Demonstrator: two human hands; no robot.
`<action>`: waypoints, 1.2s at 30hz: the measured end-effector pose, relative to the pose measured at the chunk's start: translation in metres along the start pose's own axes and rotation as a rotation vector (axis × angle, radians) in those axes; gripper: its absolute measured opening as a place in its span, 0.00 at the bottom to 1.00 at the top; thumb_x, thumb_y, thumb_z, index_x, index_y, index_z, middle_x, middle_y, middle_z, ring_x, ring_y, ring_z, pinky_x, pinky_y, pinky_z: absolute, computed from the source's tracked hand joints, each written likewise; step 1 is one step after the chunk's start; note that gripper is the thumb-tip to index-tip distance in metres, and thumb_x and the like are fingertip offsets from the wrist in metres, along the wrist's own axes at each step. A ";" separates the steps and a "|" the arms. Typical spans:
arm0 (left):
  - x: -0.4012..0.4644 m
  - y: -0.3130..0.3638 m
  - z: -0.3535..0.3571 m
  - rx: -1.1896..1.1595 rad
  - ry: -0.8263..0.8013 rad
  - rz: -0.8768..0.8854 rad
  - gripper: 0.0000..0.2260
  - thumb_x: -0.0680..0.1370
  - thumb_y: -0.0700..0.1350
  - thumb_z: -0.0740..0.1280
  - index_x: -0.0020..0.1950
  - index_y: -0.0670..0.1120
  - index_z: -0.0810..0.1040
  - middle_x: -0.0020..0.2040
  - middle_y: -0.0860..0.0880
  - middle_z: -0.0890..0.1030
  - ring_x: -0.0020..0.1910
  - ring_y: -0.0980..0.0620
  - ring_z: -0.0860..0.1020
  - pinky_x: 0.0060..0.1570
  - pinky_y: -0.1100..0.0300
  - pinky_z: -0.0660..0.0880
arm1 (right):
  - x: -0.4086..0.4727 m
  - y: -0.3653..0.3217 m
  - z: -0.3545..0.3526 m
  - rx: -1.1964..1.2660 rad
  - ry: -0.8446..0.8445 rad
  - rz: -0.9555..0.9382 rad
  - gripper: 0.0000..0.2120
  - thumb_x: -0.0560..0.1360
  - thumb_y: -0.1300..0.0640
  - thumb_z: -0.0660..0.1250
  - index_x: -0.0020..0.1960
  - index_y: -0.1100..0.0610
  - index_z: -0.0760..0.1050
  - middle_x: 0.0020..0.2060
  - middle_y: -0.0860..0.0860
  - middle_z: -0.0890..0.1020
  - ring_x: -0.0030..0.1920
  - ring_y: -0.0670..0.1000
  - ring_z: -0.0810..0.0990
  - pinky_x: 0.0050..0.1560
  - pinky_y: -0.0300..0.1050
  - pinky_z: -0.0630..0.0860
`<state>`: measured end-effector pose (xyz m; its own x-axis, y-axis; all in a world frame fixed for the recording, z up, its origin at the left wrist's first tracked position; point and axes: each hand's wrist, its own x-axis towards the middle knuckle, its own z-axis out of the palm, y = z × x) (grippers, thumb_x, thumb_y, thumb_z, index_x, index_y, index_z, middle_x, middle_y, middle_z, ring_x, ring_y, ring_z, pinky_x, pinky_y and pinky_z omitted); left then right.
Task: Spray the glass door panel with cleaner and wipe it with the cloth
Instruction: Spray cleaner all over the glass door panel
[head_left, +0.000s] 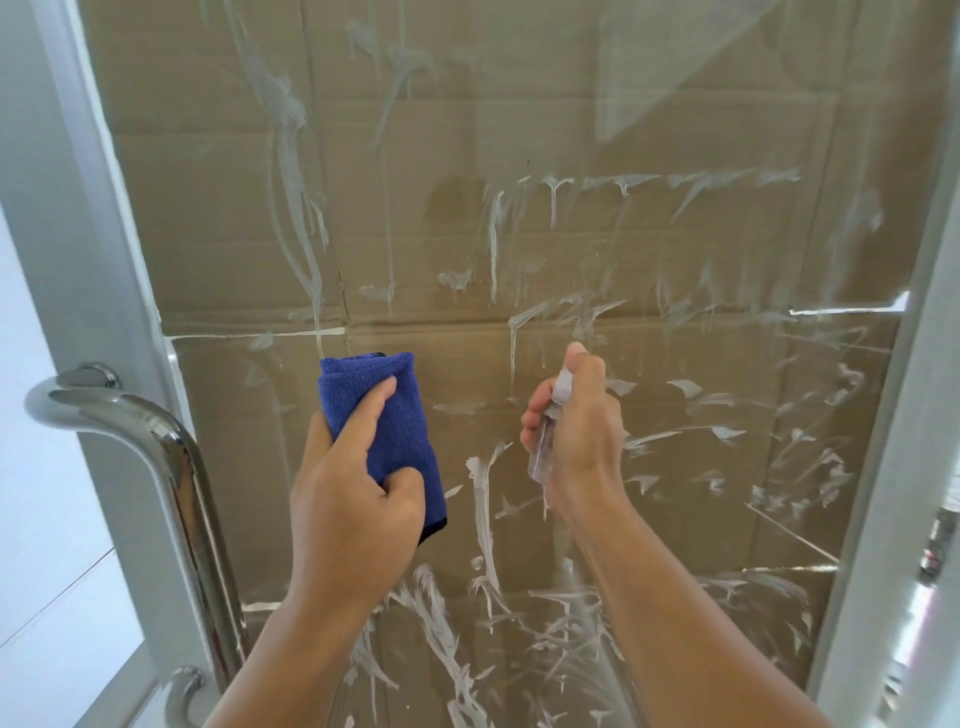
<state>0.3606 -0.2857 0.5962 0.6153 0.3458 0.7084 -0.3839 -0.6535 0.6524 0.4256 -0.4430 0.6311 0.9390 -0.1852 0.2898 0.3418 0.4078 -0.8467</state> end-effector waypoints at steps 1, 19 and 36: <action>0.000 0.001 0.000 -0.002 -0.001 -0.001 0.32 0.72 0.32 0.66 0.73 0.56 0.71 0.59 0.57 0.70 0.29 0.54 0.73 0.32 0.64 0.69 | 0.000 -0.002 0.001 -0.013 -0.013 -0.003 0.26 0.82 0.46 0.60 0.29 0.58 0.72 0.27 0.52 0.74 0.28 0.48 0.73 0.31 0.43 0.71; 0.013 0.014 -0.007 -0.024 0.015 0.048 0.33 0.71 0.31 0.66 0.74 0.53 0.71 0.60 0.54 0.71 0.31 0.58 0.75 0.34 0.71 0.72 | 0.028 -0.062 0.053 -0.016 -0.058 -0.186 0.29 0.81 0.45 0.58 0.23 0.52 0.71 0.24 0.52 0.73 0.27 0.48 0.71 0.33 0.46 0.71; 0.008 0.007 -0.006 -0.059 0.001 0.011 0.32 0.72 0.32 0.66 0.73 0.56 0.71 0.61 0.54 0.71 0.33 0.58 0.75 0.32 0.63 0.68 | 0.006 -0.036 -0.006 -0.304 -0.190 -0.141 0.14 0.80 0.59 0.69 0.60 0.48 0.69 0.48 0.51 0.82 0.47 0.48 0.84 0.56 0.51 0.83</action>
<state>0.3585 -0.2840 0.6080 0.6100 0.3394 0.7160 -0.4310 -0.6162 0.6592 0.4184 -0.4643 0.6606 0.8835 -0.0397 0.4667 0.4682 0.1016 -0.8778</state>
